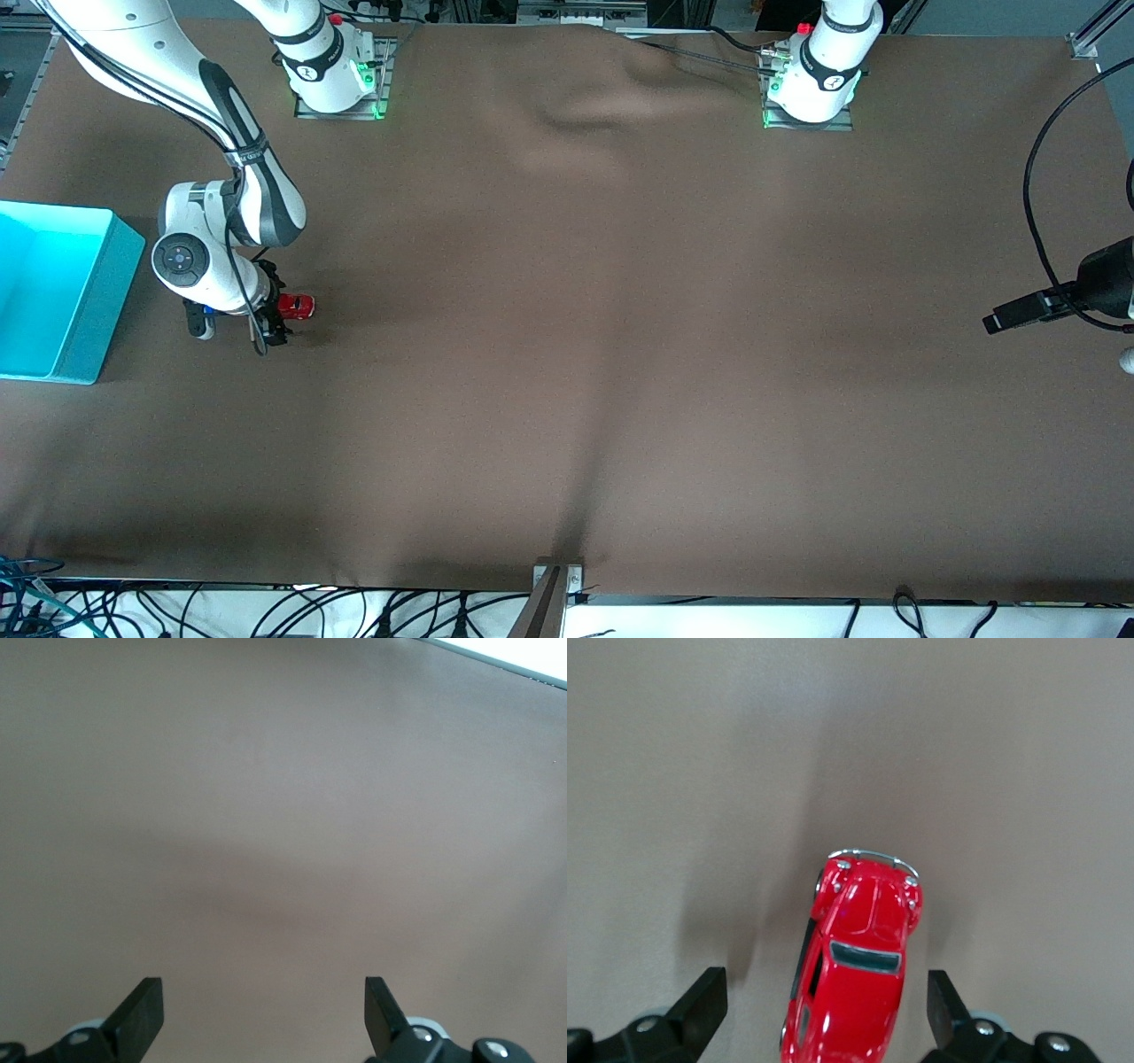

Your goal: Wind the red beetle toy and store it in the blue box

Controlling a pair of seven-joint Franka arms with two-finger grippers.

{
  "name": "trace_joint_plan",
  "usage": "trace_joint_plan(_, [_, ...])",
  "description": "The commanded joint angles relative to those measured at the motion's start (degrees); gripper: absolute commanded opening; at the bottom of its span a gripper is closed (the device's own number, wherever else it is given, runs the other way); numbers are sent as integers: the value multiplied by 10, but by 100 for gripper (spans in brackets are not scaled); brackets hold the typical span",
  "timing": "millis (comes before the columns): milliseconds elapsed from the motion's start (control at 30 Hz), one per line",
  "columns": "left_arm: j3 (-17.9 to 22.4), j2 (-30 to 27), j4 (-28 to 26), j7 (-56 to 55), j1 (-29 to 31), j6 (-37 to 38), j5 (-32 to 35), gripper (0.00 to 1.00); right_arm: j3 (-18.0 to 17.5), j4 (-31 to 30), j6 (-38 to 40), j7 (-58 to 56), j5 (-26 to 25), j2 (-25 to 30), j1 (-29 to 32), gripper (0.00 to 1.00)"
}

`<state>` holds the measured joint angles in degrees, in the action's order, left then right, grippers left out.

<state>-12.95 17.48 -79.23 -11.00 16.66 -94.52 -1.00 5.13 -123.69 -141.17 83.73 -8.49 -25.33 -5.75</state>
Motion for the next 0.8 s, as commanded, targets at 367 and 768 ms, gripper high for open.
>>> trace_joint_plan(367, [-2, -7, 4, 12, 5, 10, -8, 100, -2, 1, -2, 50, -8, 2, 2, 0])
trace_joint_plan(768, [-2, -7, 4, 12, 5, 10, -8, 100, -2, 2, -1, 54, -8, 6, 2, 0])
